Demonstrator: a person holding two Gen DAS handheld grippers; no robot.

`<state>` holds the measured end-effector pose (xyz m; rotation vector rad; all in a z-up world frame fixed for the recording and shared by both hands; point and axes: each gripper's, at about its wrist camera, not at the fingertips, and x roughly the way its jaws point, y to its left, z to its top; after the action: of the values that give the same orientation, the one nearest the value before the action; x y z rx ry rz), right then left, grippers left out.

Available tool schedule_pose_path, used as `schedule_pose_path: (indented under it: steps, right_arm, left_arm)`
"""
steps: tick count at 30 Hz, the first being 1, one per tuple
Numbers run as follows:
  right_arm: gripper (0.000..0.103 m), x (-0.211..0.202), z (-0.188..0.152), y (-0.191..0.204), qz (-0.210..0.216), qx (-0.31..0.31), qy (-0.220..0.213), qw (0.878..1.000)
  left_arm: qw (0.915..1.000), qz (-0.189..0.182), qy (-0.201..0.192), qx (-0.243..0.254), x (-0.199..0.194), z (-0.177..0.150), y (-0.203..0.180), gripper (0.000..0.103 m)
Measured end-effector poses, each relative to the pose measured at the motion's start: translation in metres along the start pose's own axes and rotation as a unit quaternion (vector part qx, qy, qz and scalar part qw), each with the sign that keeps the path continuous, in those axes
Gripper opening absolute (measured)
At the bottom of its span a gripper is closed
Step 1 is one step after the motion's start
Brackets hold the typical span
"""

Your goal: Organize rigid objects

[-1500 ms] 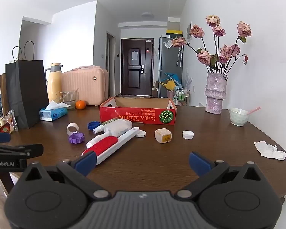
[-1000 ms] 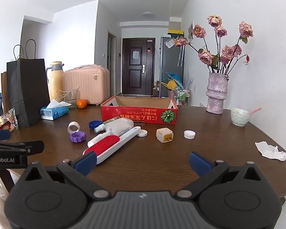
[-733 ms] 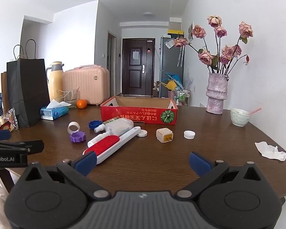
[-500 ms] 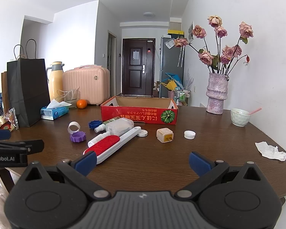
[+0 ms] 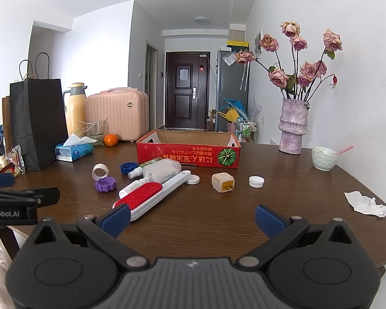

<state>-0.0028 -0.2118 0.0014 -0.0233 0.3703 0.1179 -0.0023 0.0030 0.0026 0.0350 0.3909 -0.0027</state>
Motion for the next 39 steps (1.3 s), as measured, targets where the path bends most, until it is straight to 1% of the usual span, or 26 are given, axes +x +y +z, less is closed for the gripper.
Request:
schedule_pose_path:
  steps: [38, 39]
  right_arm:
    - [0.103, -0.0017, -0.0006, -0.0017, 0.001, -0.001, -0.001, 1.000]
    - [0.103, 0.0017, 0.0035, 0.0020, 0.001, -0.001, -0.001, 1.000]
  left_arm:
    - [1.0000, 0.000, -0.003, 0.000, -0.0020, 0.0000, -0.0001, 0.103]
    - [1.0000, 0.000, -0.003, 0.000, -0.0019, -0.0001, -0.0002, 0.103]
